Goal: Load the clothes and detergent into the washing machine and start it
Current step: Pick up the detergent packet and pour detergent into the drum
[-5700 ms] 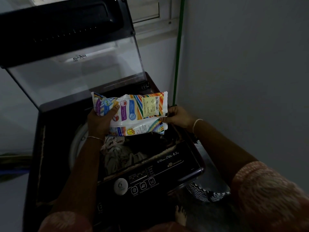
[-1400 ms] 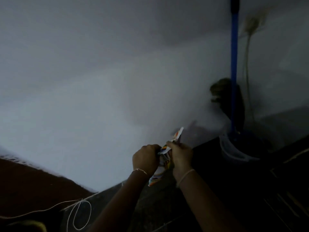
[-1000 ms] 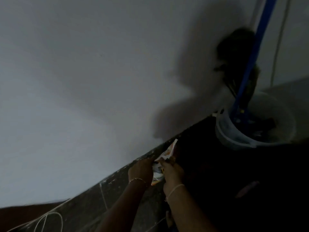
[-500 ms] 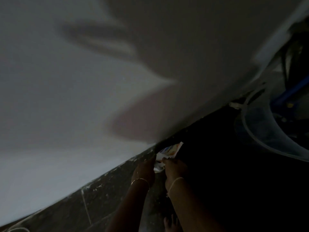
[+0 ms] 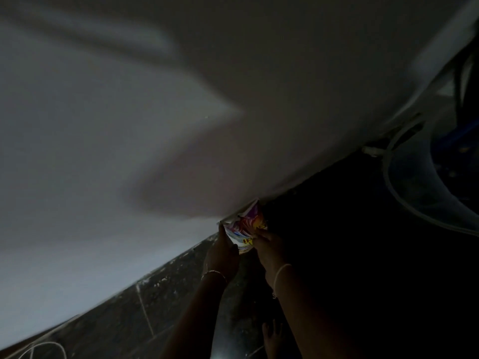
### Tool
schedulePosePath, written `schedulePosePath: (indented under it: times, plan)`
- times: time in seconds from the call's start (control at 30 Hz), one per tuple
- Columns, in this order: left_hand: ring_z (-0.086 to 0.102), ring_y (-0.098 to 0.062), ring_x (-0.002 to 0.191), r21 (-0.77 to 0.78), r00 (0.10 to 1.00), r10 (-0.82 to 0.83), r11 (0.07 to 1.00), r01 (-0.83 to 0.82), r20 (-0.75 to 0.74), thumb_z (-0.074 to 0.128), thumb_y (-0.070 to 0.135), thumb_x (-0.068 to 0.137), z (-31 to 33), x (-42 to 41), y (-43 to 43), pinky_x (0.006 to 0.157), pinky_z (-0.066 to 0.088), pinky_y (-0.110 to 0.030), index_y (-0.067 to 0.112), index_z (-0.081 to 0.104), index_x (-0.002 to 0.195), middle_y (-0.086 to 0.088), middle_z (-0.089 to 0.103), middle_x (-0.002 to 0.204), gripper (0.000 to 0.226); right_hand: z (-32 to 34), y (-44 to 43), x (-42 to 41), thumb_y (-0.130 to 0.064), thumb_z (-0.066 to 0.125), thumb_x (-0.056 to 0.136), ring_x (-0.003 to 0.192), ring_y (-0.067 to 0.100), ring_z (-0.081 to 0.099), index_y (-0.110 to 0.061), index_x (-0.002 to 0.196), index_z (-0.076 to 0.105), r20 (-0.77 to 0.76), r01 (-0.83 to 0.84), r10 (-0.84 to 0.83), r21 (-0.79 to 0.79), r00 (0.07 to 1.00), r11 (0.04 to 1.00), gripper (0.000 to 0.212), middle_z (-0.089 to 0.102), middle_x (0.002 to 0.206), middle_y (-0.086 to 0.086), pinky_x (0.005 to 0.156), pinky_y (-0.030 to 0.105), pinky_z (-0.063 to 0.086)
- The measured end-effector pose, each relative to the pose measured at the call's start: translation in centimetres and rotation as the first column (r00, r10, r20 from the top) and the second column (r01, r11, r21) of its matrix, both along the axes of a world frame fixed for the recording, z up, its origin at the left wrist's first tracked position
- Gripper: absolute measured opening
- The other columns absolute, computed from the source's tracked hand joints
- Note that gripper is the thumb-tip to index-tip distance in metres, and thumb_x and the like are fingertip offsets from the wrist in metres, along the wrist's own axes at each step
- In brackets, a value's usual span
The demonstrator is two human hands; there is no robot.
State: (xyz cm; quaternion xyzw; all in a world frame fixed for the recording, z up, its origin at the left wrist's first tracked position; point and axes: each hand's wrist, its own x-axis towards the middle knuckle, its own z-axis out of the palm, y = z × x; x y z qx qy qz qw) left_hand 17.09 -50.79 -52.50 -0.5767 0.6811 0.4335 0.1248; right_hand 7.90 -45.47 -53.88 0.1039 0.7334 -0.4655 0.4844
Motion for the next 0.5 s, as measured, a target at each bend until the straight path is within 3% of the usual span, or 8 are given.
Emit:
schedulePosePath:
  times: [0.1,0.23,0.37,0.5]
  plan:
    - [0.06,-0.03,0.109,-0.014,0.999,0.008,1.0,-0.009,-0.054,0.052,0.017,0.094,2.5,0.3,1.1,0.081,0.045,-0.029,0.017,0.0,0.152,-0.017,0.056,0.133,0.078,2.6,1.0,0.2,0.011,0.045,0.09,0.12,0.035,0.053,0.008,0.119,0.06,-0.135,-0.097,0.1,0.029,0.986,0.995,0.033,0.058,0.126,0.021,0.086,0.025,0.043]
    - [0.061,-0.03,0.102,-0.069,0.993,0.018,0.997,-0.026,-0.118,0.057,0.021,0.092,7.6,0.9,2.9,0.072,0.042,-0.025,0.017,0.008,0.152,-0.018,0.062,0.12,0.078,7.5,2.8,1.6,-0.003,0.052,0.089,0.115,0.028,0.058,-0.011,0.116,0.067,-0.35,-0.208,0.218,0.066,0.911,0.976,0.032,0.064,0.122,0.01,0.096,0.032,0.047]
    - [0.061,-0.029,0.107,-0.14,0.987,0.016,0.989,-0.039,-0.158,0.057,0.023,0.092,12.7,2.0,5.2,0.086,0.051,-0.034,0.018,0.014,0.152,-0.015,0.061,0.125,0.074,14.7,5.4,2.8,-0.009,0.056,0.09,0.116,0.024,0.059,-0.019,0.122,0.065,-0.53,-0.311,0.328,0.123,0.782,0.942,0.035,0.065,0.123,0.006,0.093,0.023,0.042]
    - [0.056,-0.027,0.117,-0.211,0.975,-0.031,0.977,-0.016,-0.22,0.056,0.021,0.091,20.8,3.4,8.4,0.094,0.045,-0.034,0.017,0.024,0.149,-0.013,0.054,0.136,0.067,23.5,9.1,3.5,-0.01,0.054,0.092,0.119,0.026,0.055,-0.019,0.126,0.062,-0.661,-0.347,0.342,0.13,0.668,0.929,0.036,0.06,0.128,0.01,0.097,0.028,0.043]
